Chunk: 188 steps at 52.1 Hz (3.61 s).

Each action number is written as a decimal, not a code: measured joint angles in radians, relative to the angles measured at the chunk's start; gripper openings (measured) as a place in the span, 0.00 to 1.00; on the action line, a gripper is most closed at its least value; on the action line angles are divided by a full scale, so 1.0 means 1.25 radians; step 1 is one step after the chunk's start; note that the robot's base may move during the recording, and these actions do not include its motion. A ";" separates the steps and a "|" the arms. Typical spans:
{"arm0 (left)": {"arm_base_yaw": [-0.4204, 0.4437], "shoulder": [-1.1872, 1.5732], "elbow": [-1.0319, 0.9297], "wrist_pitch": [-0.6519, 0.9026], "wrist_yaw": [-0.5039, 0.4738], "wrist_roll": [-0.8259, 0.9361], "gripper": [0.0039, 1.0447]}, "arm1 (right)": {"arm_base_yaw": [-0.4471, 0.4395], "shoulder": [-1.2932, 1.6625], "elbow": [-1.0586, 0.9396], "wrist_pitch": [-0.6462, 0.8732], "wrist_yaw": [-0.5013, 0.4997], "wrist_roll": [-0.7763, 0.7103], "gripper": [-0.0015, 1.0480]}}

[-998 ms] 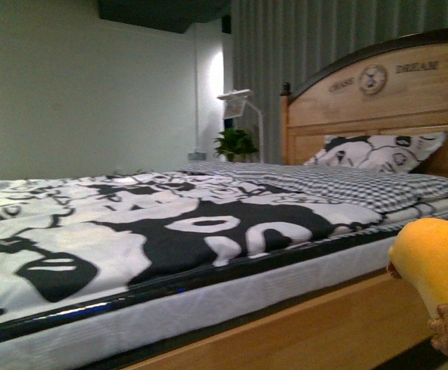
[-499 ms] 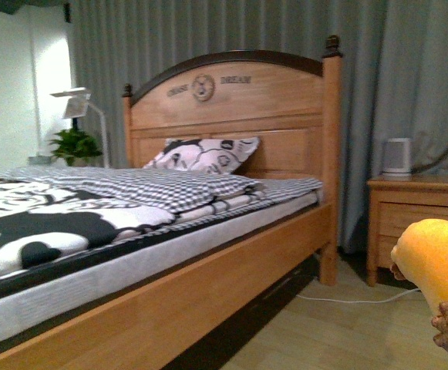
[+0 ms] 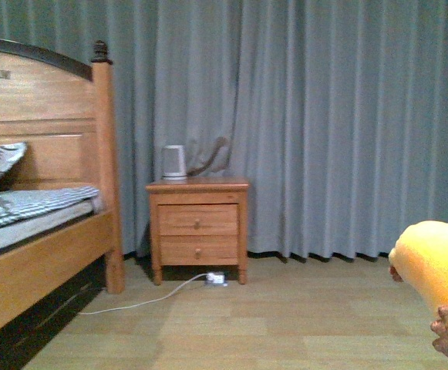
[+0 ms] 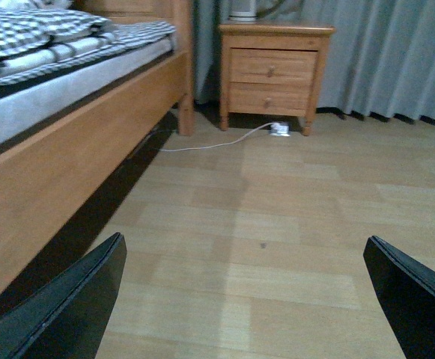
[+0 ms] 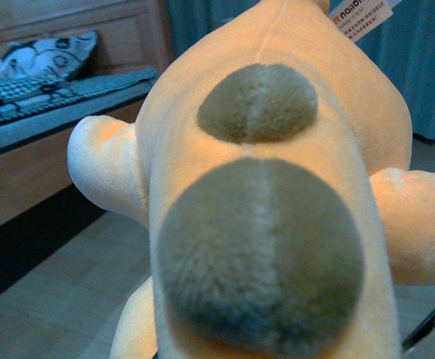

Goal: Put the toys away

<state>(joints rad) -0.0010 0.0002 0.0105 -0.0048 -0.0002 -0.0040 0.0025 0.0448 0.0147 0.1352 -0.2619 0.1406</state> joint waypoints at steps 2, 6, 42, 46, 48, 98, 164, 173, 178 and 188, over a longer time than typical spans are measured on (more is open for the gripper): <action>0.000 0.000 0.000 0.000 -0.001 0.000 0.94 | 0.000 0.000 0.000 0.000 0.000 0.000 0.08; 0.000 0.000 0.000 0.000 0.005 0.000 0.94 | -0.001 -0.002 0.000 0.000 0.007 0.000 0.08; 0.000 0.000 0.000 0.000 0.000 0.000 0.94 | 0.000 -0.001 0.000 0.000 -0.002 0.000 0.08; 0.000 0.000 0.000 0.000 0.000 0.000 0.94 | 0.000 -0.001 0.000 0.000 -0.003 0.000 0.08; 0.000 0.000 0.000 0.000 0.000 0.000 0.94 | 0.000 -0.001 0.000 0.000 -0.003 0.000 0.08; 0.000 0.000 0.000 0.000 0.000 0.000 0.94 | 0.000 -0.001 0.000 0.000 -0.002 0.000 0.08; 0.001 0.000 0.000 0.000 0.000 0.000 0.94 | 0.000 -0.001 0.000 0.000 0.002 0.000 0.08; 0.001 0.000 0.000 0.000 -0.001 0.000 0.94 | 0.000 -0.001 0.000 0.000 0.000 0.000 0.08; 0.000 0.000 0.000 0.000 0.000 0.000 0.94 | 0.000 -0.001 0.000 0.000 0.001 0.000 0.08; -0.001 0.000 0.000 0.000 -0.001 0.000 0.94 | 0.000 -0.001 0.000 0.000 0.000 0.000 0.08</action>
<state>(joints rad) -0.0017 0.0006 0.0105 -0.0048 -0.0013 -0.0040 0.0029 0.0441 0.0147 0.1356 -0.2623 0.1402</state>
